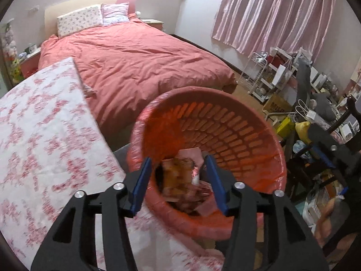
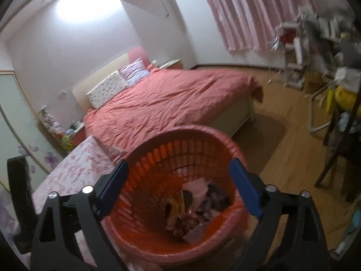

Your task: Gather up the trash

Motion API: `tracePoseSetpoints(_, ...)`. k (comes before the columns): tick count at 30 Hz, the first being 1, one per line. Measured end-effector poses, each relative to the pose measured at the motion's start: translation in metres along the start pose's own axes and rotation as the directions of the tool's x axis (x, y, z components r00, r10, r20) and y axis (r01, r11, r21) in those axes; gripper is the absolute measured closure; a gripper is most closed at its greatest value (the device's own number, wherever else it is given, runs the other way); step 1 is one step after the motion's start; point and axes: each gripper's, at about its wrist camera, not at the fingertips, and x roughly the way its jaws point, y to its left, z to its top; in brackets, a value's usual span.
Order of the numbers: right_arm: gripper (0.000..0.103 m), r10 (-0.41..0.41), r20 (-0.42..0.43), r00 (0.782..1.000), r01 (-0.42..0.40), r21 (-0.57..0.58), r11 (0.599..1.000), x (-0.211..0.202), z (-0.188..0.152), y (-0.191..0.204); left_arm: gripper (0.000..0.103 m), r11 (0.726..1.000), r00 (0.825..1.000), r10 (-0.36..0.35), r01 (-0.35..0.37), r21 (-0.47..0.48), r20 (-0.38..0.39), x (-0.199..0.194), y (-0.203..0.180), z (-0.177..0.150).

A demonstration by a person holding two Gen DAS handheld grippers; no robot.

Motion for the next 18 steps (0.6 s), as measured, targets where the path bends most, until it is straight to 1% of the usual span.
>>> tracePoseSetpoints(1,0.004,-0.025,0.028,0.999,0.026,-0.023,0.999,-0.01,-0.002,0.003,0.047,1.0,1.0,0.012,-0.012,-0.001,0.014,-0.007,0.004,-0.002)
tracePoseSetpoints(2,0.004,-0.04,0.037,0.999,0.041,-0.04,0.998,-0.014,0.001,0.005,0.043,1.0,0.999,0.024,-0.024,-0.003,0.026,-0.014,0.007,-0.004)
tracePoseSetpoints(5,0.004,-0.085,0.08,0.993,0.094,-0.117,0.989,-0.036,-0.006,0.017,0.031,0.998,0.995,0.06,-0.059,-0.02,0.081,-0.045,0.022,-0.015)
tracePoseSetpoints(9,0.004,-0.128,0.14,0.982,0.158,-0.238,0.958,-0.063,-0.023,0.041,0.017,0.994,0.985,0.107,-0.102,-0.044,0.137,-0.076,0.033,-0.03)
tracePoseSetpoints(12,0.004,-0.142,0.211,0.967,0.202,-0.297,0.933,-0.087,-0.04,0.057,0.009,0.987,0.97,0.159,-0.151,-0.057,0.184,-0.1,0.036,-0.046)
tracePoseSetpoints(15,0.004,-0.128,0.245,0.961,0.205,-0.322,0.924,-0.11,-0.055,0.068,0.007,0.976,0.95,0.216,-0.205,-0.073,0.226,-0.121,0.036,-0.063)
tracePoseSetpoints(17,0.004,-0.121,0.264,0.957,0.205,-0.322,0.924,-0.122,-0.063,0.073,0.004,0.968,0.937,0.248,-0.234,-0.086,0.246,-0.132,0.036,-0.073)
tracePoseSetpoints(18,0.004,-0.116,0.264,0.957,0.2,-0.319,0.926,-0.127,-0.067,0.075,0.003,0.963,0.928,0.269,-0.253,-0.095,0.258,-0.139,0.036,-0.08)
